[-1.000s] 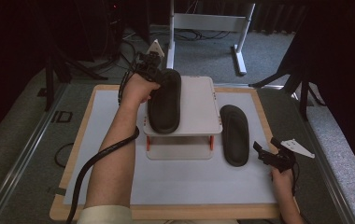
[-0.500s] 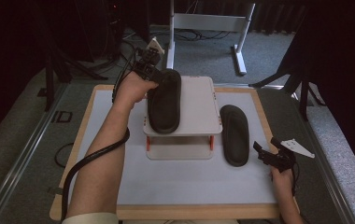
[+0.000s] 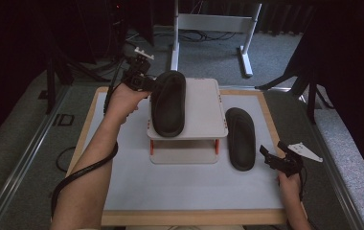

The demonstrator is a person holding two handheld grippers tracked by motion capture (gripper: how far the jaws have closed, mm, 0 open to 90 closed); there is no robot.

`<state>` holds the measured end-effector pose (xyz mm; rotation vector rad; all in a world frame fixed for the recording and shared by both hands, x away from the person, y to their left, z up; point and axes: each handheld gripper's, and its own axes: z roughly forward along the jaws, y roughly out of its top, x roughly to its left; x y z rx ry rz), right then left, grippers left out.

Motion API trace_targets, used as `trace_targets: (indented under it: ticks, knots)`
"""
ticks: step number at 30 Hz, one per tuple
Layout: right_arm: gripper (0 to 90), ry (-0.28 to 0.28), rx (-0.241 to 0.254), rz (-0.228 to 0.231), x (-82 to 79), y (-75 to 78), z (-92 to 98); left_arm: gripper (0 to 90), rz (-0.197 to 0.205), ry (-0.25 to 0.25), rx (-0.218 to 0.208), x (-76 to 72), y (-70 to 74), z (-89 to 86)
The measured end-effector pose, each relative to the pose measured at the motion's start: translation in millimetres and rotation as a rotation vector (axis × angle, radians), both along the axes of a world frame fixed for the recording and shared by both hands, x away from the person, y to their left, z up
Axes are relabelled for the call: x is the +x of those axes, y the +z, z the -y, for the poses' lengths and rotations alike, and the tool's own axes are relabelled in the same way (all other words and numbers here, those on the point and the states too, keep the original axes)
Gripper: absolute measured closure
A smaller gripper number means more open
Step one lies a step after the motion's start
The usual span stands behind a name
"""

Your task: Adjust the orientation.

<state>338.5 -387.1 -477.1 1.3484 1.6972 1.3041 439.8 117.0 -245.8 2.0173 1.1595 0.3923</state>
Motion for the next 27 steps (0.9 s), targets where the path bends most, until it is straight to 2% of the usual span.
trace_targets:
  ticks: [4,6,8,11,12,15,21,25,27]
  knots:
    - [14.1,-0.001,-0.001,-0.001,0.0,0.0,-0.2,63.2,0.048,-0.006,-0.042,-5.8,-12.5,-14.5]
    - [14.1,-0.001,-0.001,-0.001,0.1,0.0,-0.3,63.2,0.054,0.000,-0.069,-7.5,-17.0,-21.4]
    - [14.1,0.000,-0.003,-0.001,0.1,0.0,-0.2,63.2,0.054,-0.002,-0.081,-9.7,-21.4,-27.1]
    - [14.1,-0.001,0.000,0.000,0.0,0.0,0.0,63.2,0.080,0.010,-0.094,-15.1,-27.8,-35.6]
    - [14.1,0.000,0.000,-0.001,0.1,0.0,0.1,63.3,0.100,0.024,-0.089,-17.4,-29.6,-38.2]
    - [14.1,0.000,-0.002,-0.002,0.2,0.0,-0.1,65.0,0.137,0.026,-0.105,-23.2,-34.5,-45.8]
    - [14.1,-0.001,-0.001,-0.002,0.1,0.0,0.0,65.0,0.154,0.025,-0.133,-34.3,-47.0,-57.6]
    - [14.1,-0.002,-0.002,-0.002,0.1,0.0,-0.2,64.9,0.178,0.027,-0.126,-42.0,-57.8,-64.7]
    - [14.2,-0.002,-0.002,-0.002,0.2,0.0,-0.2,64.8,0.173,0.034,-0.136,-44.6,-65.9,-69.8]
